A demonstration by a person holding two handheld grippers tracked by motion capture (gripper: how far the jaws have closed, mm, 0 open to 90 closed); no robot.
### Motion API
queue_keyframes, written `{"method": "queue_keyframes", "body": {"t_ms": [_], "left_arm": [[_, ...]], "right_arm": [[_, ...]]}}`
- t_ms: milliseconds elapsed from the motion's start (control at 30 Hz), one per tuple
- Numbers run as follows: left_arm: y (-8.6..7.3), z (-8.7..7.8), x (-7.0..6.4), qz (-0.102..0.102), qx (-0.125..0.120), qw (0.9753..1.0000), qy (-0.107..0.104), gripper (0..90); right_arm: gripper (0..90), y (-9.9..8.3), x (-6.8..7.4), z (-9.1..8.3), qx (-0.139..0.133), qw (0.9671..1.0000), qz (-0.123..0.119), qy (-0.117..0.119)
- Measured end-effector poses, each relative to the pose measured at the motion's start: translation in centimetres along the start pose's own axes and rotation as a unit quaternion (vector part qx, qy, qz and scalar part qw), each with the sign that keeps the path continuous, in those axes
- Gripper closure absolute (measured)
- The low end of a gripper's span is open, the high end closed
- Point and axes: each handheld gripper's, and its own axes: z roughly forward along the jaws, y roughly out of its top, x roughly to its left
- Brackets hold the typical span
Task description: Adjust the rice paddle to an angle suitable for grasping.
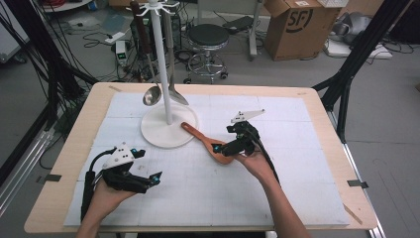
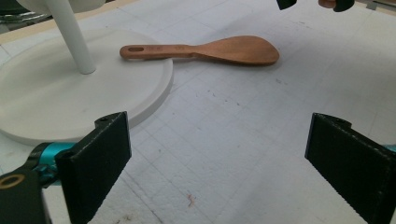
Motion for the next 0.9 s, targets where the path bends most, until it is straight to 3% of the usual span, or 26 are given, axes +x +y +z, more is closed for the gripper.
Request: {"method": "queue_keyframes", "body": {"t_ms": [133, 433, 667, 900], "left_arm": [[0.0, 0.0, 0.0, 0.0, 0.0, 1.0, 0.001, 7.5], [0.0, 0.1, 0.0, 0.0, 0.0, 1.0, 0.003, 7.5], [0.0, 0.1, 0.0, 0.0, -0.001, 1.0, 0.002, 7.5], [0.0, -0.2, 0.1, 0.001, -0.002, 1.0, 0.001, 7.5]], "right_arm": [[0.5, 0.4, 0.0, 0.4, 0.011, 0.9999, 0.002, 0.003], [0.5, 1.5, 0.0, 1.1, 0.007, 0.9999, -0.009, 0.003], [0.5, 3.8, 0.6, 1.9, 0.015, 0.9996, -0.024, 0.005], [0.5, 3.5, 0.1, 3.8, 0.033, 0.9993, -0.016, -0.008]]}}
